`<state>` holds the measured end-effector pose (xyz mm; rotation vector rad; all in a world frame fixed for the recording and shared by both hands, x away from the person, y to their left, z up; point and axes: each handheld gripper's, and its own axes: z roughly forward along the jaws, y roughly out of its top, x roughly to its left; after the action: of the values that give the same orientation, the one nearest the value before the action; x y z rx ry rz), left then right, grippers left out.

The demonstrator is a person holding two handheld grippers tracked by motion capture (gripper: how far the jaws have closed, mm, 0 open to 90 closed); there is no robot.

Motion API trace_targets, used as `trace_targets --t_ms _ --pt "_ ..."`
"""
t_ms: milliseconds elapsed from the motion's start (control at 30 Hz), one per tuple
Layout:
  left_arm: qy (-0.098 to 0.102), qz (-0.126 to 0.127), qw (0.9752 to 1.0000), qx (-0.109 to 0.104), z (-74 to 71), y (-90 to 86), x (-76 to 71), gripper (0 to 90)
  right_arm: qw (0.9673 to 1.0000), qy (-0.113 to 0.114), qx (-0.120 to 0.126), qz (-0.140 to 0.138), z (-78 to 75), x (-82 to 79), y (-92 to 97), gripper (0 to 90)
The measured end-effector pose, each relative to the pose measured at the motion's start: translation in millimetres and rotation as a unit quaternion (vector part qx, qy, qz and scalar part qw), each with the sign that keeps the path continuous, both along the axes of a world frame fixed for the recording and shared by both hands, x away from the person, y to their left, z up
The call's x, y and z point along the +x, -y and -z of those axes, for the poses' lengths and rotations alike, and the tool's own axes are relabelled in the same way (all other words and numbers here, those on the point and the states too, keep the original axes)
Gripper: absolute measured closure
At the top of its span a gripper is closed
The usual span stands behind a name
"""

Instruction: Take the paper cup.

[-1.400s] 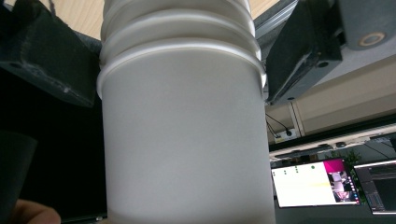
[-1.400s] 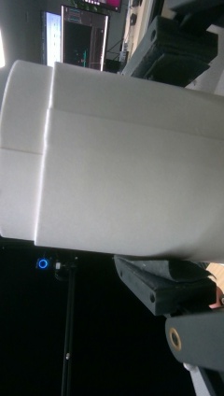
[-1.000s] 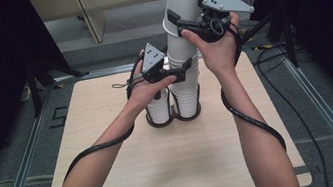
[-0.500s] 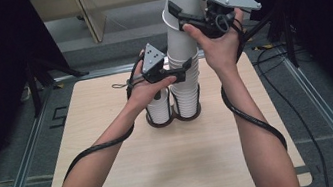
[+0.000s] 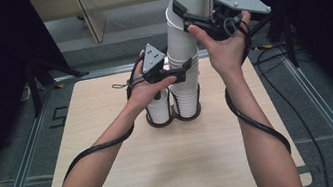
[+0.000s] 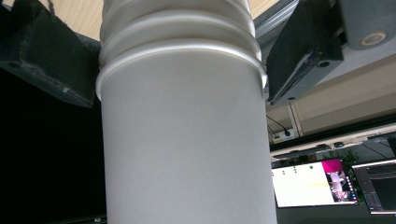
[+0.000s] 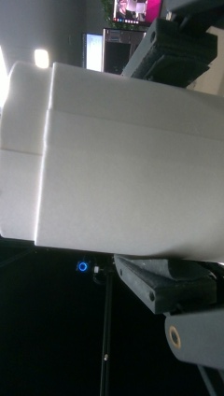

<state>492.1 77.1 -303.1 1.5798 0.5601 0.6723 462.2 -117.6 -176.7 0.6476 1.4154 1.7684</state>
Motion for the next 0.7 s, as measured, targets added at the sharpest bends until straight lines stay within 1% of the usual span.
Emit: trace_targets --t_ms 167,200,233,267,300,333,400,433,467,533,600,633,667,700 --pt "0.002 -0.001 1.0 0.002 -0.3 -0.7 -0.8 9.8 1.0 0.001 -0.004 -0.002 6.4 -12.4 3.8 20.0" --pt "0.001 0.001 1.0 -0.001 -0.7 -1.0 -1.0 10.0 1.0 0.0 -0.003 -0.003 7.7 -14.5 4.4 20.1" --pt "0.0 0.001 1.0 -0.005 -0.9 -0.9 -1.2 10.1 1.0 0.005 -0.005 -0.001 9.9 -16.7 6.4 20.1" --pt "0.0 0.001 1.0 -0.005 -0.9 -0.9 -1.2 10.1 1.0 0.005 -0.005 -0.001 9.9 -16.7 6.4 20.1" --pt "0.006 0.0 1.0 0.0 -1.1 -1.3 -2.7 10.0 1.0 0.001 -0.002 -0.004 13.7 -21.0 7.4 20.1" --pt "0.005 0.003 1.0 -0.006 -0.8 -0.7 -4.0 10.0 1.0 0.005 -0.005 -0.002 15.0 -22.3 8.7 20.0" --pt "0.008 0.006 0.9999 0.0 -0.2 -2.3 -7.4 8.5 0.9999 0.009 -0.007 -0.003 16.7 -25.9 10.4 20.1" --pt "0.01 0.008 0.9999 0.002 0.2 -2.7 -9.1 7.3 1.0 0.003 -0.002 -0.007 17.8 -29.0 10.0 20.1" --pt "0.014 0.01 0.9998 0.006 0.3 -4.1 -11.9 6.6 0.9999 0.008 -0.006 -0.005 18.2 -30.1 11.0 20.1" --pt "0.017 0.011 0.9998 0.007 -0.2 -7.1 -17.0 4.8 0.9999 0.011 -0.009 -0.006 20.1 -34.3 12.0 20.1" --pt "0.021 0.013 0.9997 0.01 -0.4 -10.2 -22.6 3.5 0.9999 0.007 -0.01 -0.01 22.3 -37.9 12.1 20.0" --pt "0.021 0.014 0.9996 0.009 0.0 -11.4 -24.8 3.1 0.9998 0.01 -0.013 -0.008 23.6 -39.4 12.1 20.1" --pt "0.021 0.015 0.9996 0.011 1.0 -13.6 -28.6 2.7 0.9999 0.004 -0.009 -0.01 24.9 -41.4 11.3 20.1" --pt "0.022 0.015 0.9995 0.013 1.9 -15.4 -31.7 2.6 0.9999 0.005 -0.009 -0.011 26.1 -43.8 11.8 20.1"
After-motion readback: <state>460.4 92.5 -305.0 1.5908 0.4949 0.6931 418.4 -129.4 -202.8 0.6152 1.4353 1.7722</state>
